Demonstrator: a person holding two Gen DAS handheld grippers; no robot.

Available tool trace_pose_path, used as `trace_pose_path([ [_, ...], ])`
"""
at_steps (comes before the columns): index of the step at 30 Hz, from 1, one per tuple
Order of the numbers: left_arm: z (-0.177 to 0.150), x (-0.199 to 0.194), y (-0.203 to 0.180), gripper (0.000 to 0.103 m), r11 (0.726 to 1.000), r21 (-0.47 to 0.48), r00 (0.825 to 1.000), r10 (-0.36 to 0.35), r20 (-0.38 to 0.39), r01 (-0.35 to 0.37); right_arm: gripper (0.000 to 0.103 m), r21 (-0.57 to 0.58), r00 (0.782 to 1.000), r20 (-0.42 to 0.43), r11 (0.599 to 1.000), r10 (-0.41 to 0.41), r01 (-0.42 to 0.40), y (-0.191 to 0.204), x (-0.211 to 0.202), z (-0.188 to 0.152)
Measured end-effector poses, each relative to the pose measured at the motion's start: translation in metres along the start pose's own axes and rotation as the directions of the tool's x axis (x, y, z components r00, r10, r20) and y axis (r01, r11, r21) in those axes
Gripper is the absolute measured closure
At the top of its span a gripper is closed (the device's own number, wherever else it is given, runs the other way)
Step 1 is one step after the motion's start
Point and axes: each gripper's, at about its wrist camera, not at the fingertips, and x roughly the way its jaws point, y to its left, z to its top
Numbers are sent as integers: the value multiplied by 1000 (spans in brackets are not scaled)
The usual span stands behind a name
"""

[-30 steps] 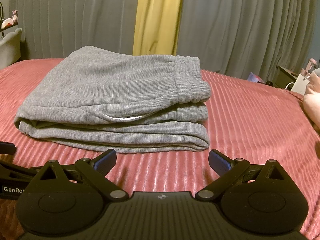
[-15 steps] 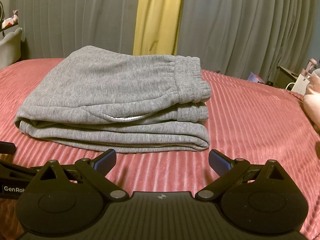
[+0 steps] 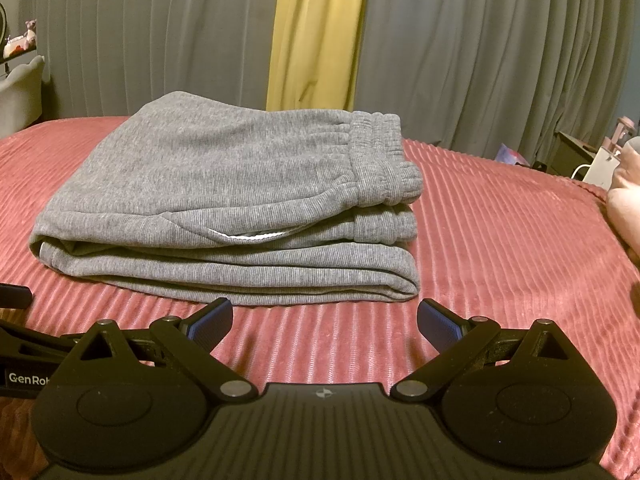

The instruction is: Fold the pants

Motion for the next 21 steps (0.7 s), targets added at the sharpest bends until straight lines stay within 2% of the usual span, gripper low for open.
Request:
trace_pose_path([
  [21,-4,0,2,3,1000,-2,1000,0,5,0,4,-1,1000,-2,1000,0,0,0,0,1],
])
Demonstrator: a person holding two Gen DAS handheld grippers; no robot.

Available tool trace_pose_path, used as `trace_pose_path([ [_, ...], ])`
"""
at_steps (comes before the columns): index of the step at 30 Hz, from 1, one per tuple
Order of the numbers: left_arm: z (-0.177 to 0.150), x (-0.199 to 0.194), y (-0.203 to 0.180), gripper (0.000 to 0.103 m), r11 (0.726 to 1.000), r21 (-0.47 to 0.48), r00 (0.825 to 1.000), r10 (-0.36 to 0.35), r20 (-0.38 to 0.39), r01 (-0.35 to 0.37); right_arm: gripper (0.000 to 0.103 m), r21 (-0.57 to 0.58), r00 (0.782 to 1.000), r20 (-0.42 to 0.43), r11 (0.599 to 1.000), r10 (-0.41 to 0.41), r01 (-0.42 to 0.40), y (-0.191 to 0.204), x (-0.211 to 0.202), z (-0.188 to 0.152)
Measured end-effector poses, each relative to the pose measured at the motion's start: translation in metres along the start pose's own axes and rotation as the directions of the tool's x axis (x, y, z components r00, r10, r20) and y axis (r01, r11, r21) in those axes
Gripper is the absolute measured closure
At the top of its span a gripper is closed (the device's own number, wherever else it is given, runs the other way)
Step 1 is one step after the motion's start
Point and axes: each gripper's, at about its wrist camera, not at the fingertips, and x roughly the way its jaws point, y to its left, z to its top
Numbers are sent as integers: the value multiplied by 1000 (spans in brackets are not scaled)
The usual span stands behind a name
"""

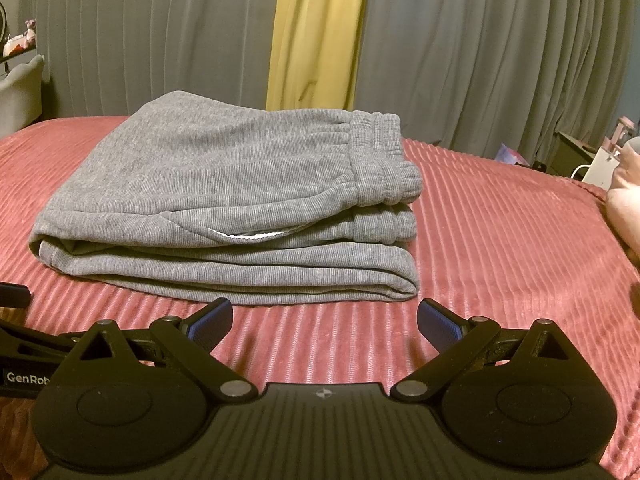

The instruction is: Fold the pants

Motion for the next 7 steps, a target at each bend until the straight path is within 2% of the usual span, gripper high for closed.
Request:
trace_pose_path([
  [7,-1,-4,5,3,1000,-23,1000,10,8,-10,4,-1,1000,1,1000,-2,2,0,0,-1],
])
